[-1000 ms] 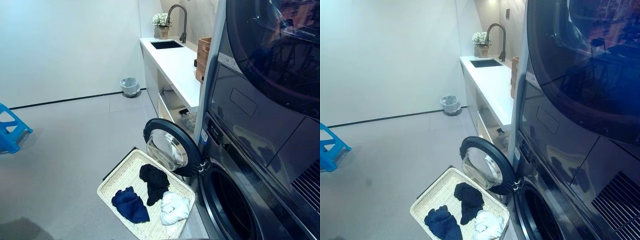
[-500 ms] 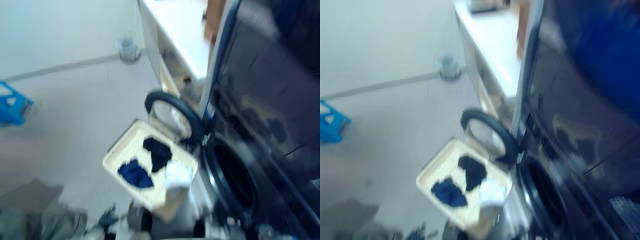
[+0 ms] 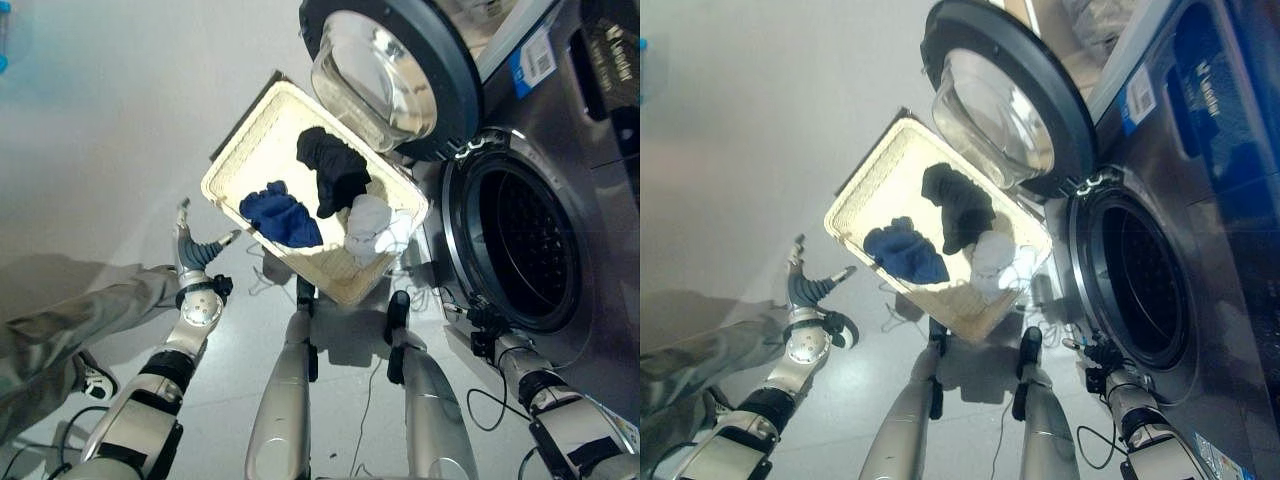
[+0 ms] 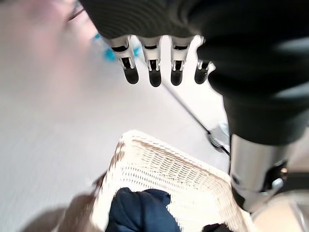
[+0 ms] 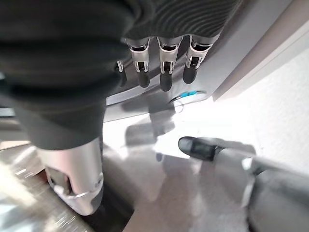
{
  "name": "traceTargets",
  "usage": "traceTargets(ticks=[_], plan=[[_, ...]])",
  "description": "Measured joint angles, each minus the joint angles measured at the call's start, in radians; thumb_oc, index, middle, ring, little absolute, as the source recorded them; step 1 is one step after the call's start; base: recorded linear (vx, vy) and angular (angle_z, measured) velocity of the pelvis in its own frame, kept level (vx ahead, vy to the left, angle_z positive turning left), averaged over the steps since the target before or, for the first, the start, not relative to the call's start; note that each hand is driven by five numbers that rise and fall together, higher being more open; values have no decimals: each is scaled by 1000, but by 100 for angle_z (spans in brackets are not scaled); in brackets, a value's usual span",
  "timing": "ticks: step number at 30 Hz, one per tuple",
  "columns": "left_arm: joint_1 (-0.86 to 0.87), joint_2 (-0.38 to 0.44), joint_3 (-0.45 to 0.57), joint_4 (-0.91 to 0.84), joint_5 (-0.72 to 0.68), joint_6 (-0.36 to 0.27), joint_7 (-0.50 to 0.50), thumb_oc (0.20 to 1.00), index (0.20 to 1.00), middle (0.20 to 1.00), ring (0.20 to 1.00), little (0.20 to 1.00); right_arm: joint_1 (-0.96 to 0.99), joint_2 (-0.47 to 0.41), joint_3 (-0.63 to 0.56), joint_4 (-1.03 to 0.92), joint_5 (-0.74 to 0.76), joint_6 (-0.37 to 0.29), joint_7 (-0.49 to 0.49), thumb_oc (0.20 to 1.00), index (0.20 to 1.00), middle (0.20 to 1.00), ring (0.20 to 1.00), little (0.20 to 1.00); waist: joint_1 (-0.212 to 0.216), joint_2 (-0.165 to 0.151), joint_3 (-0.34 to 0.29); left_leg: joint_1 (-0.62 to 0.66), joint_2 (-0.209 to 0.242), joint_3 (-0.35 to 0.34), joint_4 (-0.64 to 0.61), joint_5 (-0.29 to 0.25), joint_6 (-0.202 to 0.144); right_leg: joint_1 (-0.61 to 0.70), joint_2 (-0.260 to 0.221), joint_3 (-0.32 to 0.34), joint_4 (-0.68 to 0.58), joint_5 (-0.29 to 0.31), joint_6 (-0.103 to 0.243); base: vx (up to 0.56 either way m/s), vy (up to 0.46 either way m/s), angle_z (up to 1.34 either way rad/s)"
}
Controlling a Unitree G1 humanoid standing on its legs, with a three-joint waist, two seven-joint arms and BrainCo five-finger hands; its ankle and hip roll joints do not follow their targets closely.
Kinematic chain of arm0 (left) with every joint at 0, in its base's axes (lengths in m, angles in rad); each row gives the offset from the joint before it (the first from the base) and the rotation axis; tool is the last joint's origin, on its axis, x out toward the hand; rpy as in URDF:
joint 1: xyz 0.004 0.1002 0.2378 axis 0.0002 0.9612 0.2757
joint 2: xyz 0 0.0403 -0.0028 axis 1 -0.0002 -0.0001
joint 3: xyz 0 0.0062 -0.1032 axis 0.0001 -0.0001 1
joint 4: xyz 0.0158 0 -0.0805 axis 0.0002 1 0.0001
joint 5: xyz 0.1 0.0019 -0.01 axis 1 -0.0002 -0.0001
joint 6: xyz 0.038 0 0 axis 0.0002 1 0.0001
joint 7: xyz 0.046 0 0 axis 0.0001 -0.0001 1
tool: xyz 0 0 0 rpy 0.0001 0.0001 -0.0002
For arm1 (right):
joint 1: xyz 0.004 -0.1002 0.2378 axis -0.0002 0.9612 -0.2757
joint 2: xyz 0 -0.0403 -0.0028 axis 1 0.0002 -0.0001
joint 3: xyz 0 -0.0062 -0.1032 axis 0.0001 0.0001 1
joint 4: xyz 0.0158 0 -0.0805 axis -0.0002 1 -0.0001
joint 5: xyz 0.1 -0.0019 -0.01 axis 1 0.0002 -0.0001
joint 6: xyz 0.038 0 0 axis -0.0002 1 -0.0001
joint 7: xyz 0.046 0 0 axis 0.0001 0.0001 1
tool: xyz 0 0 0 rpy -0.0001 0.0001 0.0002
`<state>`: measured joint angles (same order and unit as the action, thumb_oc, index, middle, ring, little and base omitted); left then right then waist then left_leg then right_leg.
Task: Put the clothes into the washing machine.
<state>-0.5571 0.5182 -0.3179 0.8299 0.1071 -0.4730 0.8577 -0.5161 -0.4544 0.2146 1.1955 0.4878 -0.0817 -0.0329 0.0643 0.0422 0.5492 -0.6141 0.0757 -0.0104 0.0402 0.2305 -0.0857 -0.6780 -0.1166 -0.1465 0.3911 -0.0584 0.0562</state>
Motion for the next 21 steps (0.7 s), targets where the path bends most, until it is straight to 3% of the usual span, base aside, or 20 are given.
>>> traceTargets(ticks=[4, 9, 13, 15, 16, 21], plan=[[-45, 73, -94, -58, 249, 19, 146, 1000, 1000, 1000, 1000, 1000, -5, -11, 31, -32, 15, -1, 1, 1000, 1000, 1000, 1000, 1000, -23, -17, 0, -146, -2, -23, 72, -13, -15, -153, -4, 3, 85, -20, -14, -35, -20, 2], [-98, 80, -113, -61, 393, 43, 223, 1000, 1000, 1000, 1000, 1000, -11, -18, 38, -38, 18, -1, 3, 1000, 1000, 1000, 1000, 1000, -31, -23, 2, -185, 3, -25, 80, -11, -16, -203, 0, 5, 109, -18, -23, -17, -11, -3], [-188, 137, -181, -60, 472, 70, 239, 1000, 1000, 1000, 1000, 1000, -59, -43, 51, -47, 23, -1, 9, 1000, 1000, 1000, 1000, 1000, -54, -25, 1, -233, 3, -26, 100, -12, -19, -246, -2, 4, 121, -19, -26, 1, 0, 2], [-305, 197, -305, -36, 517, 99, 233, 1000, 1000, 1000, 1000, 1000, -88, -64, 72, -62, 35, -2, 19, 1000, 1000, 1000, 1000, 1000, -65, -31, 0, -278, -1, -25, 113, -10, -21, -294, -6, 9, 140, -20, -27, 0, 0, 0], [-337, 209, -311, -30, 530, 108, 230, 1000, 1000, 1000, 1000, 1000, -105, -68, 72, -64, 36, -2, 23, 1000, 1000, 1000, 1000, 1000, -71, -32, 0, -293, -2, -24, 114, -5, -18, -311, -7, 10, 147, -14, -35, -5, 45, 1], [-442, 208, -370, 70, 534, 162, 178, 1000, 1000, 1000, 1000, 1000, -132, -70, 76, -72, 36, -4, 35, 1000, 1000, 1000, 1000, 1000, -96, -33, 1, -309, -6, -16, 115, -5, -18, -338, -9, 22, 154, -17, -34, 1, 45, -4]])
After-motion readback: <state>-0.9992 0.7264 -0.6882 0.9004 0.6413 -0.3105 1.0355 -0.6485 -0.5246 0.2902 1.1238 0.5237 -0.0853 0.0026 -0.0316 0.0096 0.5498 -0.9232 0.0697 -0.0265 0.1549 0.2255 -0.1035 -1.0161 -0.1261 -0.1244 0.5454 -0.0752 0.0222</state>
